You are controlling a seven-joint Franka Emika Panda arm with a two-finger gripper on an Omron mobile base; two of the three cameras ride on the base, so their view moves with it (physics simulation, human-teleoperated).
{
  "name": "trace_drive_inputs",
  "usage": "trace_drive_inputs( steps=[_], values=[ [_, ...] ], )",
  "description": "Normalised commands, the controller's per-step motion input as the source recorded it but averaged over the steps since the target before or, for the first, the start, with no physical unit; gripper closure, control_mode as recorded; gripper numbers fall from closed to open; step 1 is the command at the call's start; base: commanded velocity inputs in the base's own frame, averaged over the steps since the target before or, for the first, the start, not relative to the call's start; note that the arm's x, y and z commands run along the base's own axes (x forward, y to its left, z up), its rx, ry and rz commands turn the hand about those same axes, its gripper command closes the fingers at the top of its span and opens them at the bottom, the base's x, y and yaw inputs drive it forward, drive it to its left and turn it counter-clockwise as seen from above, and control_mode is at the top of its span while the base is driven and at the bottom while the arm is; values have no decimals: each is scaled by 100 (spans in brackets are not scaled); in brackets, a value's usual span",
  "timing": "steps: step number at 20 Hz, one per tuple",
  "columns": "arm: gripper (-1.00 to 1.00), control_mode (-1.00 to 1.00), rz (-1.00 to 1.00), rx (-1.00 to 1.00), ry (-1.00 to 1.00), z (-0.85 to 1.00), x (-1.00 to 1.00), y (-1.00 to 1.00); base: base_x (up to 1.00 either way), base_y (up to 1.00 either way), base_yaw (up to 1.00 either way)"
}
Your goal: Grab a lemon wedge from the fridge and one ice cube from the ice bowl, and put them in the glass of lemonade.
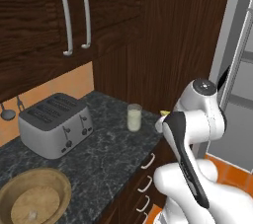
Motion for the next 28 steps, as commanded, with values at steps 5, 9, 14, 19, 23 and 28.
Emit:
trace_drive_inputs(
  steps=[5, 9, 14, 19, 23, 28],
  values=[
    [100, -100, 76, -26, -10, 7, 0, -15, 0, 0, 0],
    [100, -100, 71, -41, 0, 22, 0, 0, 0, 0, 0],
    [100, -100, 61, -44, 0, 10, 0, 0, 0, 0, 0],
    [100, -100, 48, -46, 0, 4, 0, 0, 0, 0, 0],
    [100, -100, 26, -45, -6, 0, 0, 0, 0, 0, 0],
    [100, -100, -1, -30, -7, -6, 15, 0, 0, 0, 0]
  ],
)
